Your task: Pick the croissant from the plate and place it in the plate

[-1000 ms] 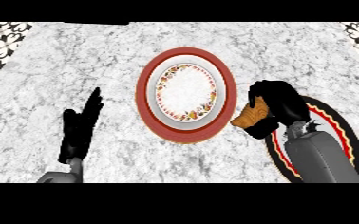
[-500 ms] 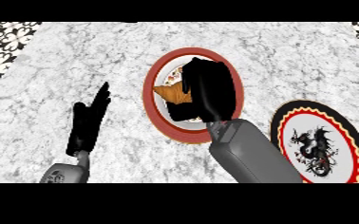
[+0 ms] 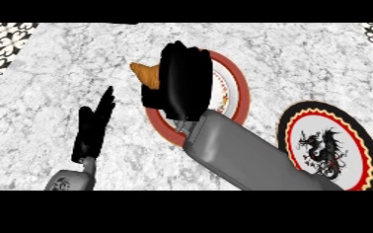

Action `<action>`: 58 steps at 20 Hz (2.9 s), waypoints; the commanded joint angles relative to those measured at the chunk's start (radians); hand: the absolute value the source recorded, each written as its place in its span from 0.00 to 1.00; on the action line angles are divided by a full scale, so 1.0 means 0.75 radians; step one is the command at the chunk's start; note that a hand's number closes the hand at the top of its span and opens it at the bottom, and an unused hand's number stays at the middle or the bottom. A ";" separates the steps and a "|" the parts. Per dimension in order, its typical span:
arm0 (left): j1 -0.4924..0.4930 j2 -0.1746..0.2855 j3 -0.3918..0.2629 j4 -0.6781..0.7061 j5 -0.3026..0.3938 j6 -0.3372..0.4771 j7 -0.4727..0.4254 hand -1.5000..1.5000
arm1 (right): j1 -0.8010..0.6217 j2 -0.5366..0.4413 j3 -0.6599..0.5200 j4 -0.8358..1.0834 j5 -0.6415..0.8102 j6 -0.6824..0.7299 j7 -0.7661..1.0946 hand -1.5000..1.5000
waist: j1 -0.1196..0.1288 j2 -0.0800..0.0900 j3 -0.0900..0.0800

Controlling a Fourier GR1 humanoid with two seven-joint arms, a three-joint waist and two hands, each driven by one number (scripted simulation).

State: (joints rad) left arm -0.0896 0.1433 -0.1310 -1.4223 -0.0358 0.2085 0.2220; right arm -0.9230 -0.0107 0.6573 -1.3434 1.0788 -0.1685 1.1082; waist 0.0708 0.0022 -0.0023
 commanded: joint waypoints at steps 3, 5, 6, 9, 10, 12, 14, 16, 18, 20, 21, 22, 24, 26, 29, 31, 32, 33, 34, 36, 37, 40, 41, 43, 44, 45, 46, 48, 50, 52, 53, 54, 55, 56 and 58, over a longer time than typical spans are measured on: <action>-0.049 0.026 0.046 0.005 0.021 -0.019 0.027 0.50 | -0.138 0.014 0.000 0.159 -0.068 -0.113 0.275 1.00 | -0.036 0.002 0.001; 0.048 0.047 0.041 -0.049 0.027 -0.037 0.013 0.50 | -0.109 0.014 0.034 0.228 -0.091 -0.169 0.246 1.00 | -0.031 0.001 0.002; 0.059 0.030 0.033 -0.056 0.030 -0.032 0.013 0.50 | -0.168 0.014 -0.020 0.275 -0.118 -0.149 0.230 1.00 | -0.028 0.002 0.002; 0.026 0.014 0.047 0.001 0.003 0.001 -0.026 0.50 | -0.069 0.014 -0.005 0.399 -0.122 -0.265 0.121 1.00 | -0.048 0.006 0.002; 0.015 0.038 0.057 -0.025 0.041 -0.052 0.006 0.50 | -0.108 0.014 0.006 0.424 -0.131 -0.261 0.168 1.00 | -0.041 0.005 0.002; 0.080 -0.008 0.031 -0.013 -0.015 0.020 -0.064 0.50 | -0.111 0.014 -0.112 0.486 -0.193 -0.227 0.042 1.00 | -0.052 0.005 0.003; 0.058 -0.005 0.023 -0.061 -0.001 0.001 -0.008 0.50 | -0.066 0.014 -0.137 0.562 -0.272 -0.214 -0.034 1.00 | -0.051 0.007 0.003; -0.012 0.002 0.067 0.037 0.019 -0.017 -0.027 0.50 | -0.031 0.014 -0.076 0.525 -0.390 -0.200 -0.041 1.00 | -0.059 0.007 0.003; 0.066 -0.001 0.038 -0.027 0.022 -0.037 -0.019 0.50 | -0.060 0.014 -0.107 0.612 -0.466 -0.230 -0.095 1.00 | -0.047 0.006 0.003; 0.058 0.003 0.065 0.032 0.010 -0.021 -0.088 0.50 | 0.012 0.014 -0.151 0.607 -0.574 -0.186 -0.200 1.00 | -0.057 0.008 0.003; 0.065 -0.001 0.033 -0.046 -0.012 -0.008 -0.036 0.50 | 0.023 0.014 -0.145 0.614 -0.594 -0.100 -0.189 1.00 | -0.062 0.003 0.003; 0.005 0.009 0.066 0.003 0.002 -0.012 -0.008 0.50 | -0.018 0.014 -0.176 0.723 -0.630 -0.106 -0.243 1.00 | -0.053 0.010 0.003; 0.022 0.065 0.122 -0.010 0.051 -0.071 -0.019 0.50 | 0.024 0.014 -0.186 0.699 -0.679 -0.068 -0.287 0.00 | -0.066 0.004 0.003; 0.026 -0.015 0.058 -0.018 -0.018 0.010 0.007 0.50 | 0.017 0.014 -0.167 0.718 -0.726 -0.055 -0.389 0.00 | -0.068 0.003 0.003; 0.078 0.002 0.060 -0.078 -0.015 -0.009 -0.007 0.50 | -0.055 0.014 -0.213 0.757 -0.766 -0.117 -0.538 0.00 | -0.057 0.003 0.004; 0.045 0.022 0.087 -0.065 0.004 -0.025 0.010 0.50 | 0.126 0.005 -0.228 0.643 -0.739 -0.257 -0.726 0.00 | -0.081 0.001 0.005; 0.071 -0.020 0.050 -0.029 -0.025 0.000 -0.031 0.50 | 0.065 0.014 -0.251 0.561 -0.774 -0.273 -0.686 0.00 | -0.083 -0.001 0.004; 0.067 0.004 0.080 -0.032 0.000 -0.017 -0.031 0.50 | 0.084 0.014 -0.247 0.483 -0.813 -0.406 -0.695 0.00 | -0.069 -0.001 0.005; 0.126 0.023 0.074 -0.042 -0.002 -0.037 -0.061 0.50 | 0.122 0.014 -0.305 0.449 -0.830 -0.477 -0.765 0.00 | -0.074 -0.002 0.006; 0.061 0.010 0.103 -0.029 0.022 -0.025 -0.017 0.50 | 0.163 0.014 -0.360 0.343 -0.903 -0.564 -0.823 0.00 | -0.094 -0.003 0.006; 0.089 0.054 0.110 -0.050 0.038 -0.076 -0.029 0.50 | 0.194 0.014 -0.376 0.324 -0.946 -0.609 -0.862 0.00 | -0.079 -0.001 0.006; 0.053 0.038 0.133 0.026 0.031 -0.056 -0.045 0.50 | 0.322 0.014 -0.406 0.216 -1.039 -0.599 -0.972 0.00 | -0.096 -0.001 0.004; 0.053 -0.026 0.068 -0.017 -0.033 0.016 -0.024 0.50 | 0.314 0.014 -0.454 0.208 -1.068 -0.557 -0.995 0.00 | -0.095 -0.002 0.004; 0.064 -0.008 0.094 -0.010 0.002 -0.035 -0.047 0.50 | 0.424 0.014 -0.394 0.175 -1.126 -0.566 -1.073 0.00 | -0.090 -0.002 0.004; 0.072 0.010 0.114 -0.040 0.012 -0.045 -0.030 0.50 | 0.422 0.014 -0.398 0.117 -1.098 -0.571 -1.033 0.00 | -0.091 -0.004 0.003; 0.020 0.042 0.140 -0.022 0.037 -0.082 0.011 0.50 | 0.512 -0.011 -0.445 0.107 -1.154 -0.464 -1.166 0.00 | -0.097 -0.003 0.004; 0.081 -0.025 0.064 -0.103 -0.040 -0.007 0.023 0.50 | 0.465 0.014 -0.458 0.119 -1.130 -0.457 -1.137 0.00 | -0.091 -0.004 0.004; 0.100 -0.002 0.092 -0.123 -0.019 -0.030 0.056 0.50 | 0.562 0.000 -0.475 0.065 -1.165 -0.418 -1.224 0.00 | -0.092 -0.004 0.004; 0.092 -0.021 0.100 -0.071 -0.032 -0.025 0.004 0.50 | 0.563 0.014 -0.473 0.146 -1.195 -0.443 -1.350 0.00 | -0.088 -0.003 0.003; -0.015 0.055 0.198 0.007 0.032 -0.111 -0.012 0.50 | 0.545 0.014 -0.437 0.184 -1.198 -0.437 -1.373 0.00 | -0.090 -0.002 0.003; 0.114 0.003 0.136 -0.056 0.000 -0.089 -0.040 0.50 | 0.596 0.014 -0.415 0.110 -1.179 -0.438 -1.368 0.00 | -0.089 -0.004 0.003; 0.110 -0.006 0.118 -0.122 -0.039 -0.056 0.035 0.50 | 0.609 0.014 -0.477 0.144 -1.165 -0.384 -1.402 0.00 | -0.090 -0.004 0.003; 0.080 -0.043 0.072 -0.149 -0.070 -0.029 0.077 0.50 | 0.549 0.014 -0.356 0.141 -1.181 -0.497 -1.304 0.00 | -0.087 -0.004 0.003; 0.117 -0.013 0.137 0.030 -0.011 -0.111 -0.125 0.50 | 0.459 0.014 -0.426 0.284 -1.245 -0.484 -1.391 0.00 | -0.083 -0.001 0.003; 0.022 0.008 0.163 -0.058 -0.023 -0.098 0.049 0.50 | 0.550 0.014 -0.364 0.208 -1.193 -0.526 -1.344 0.00 | -0.089 -0.003 0.003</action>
State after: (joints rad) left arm -0.0432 0.1391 -0.0290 -1.4560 -0.0478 0.1486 0.2152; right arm -0.5329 -0.0005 0.3631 -1.1841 0.1744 -0.5431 0.0982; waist 0.0057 0.0004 0.0001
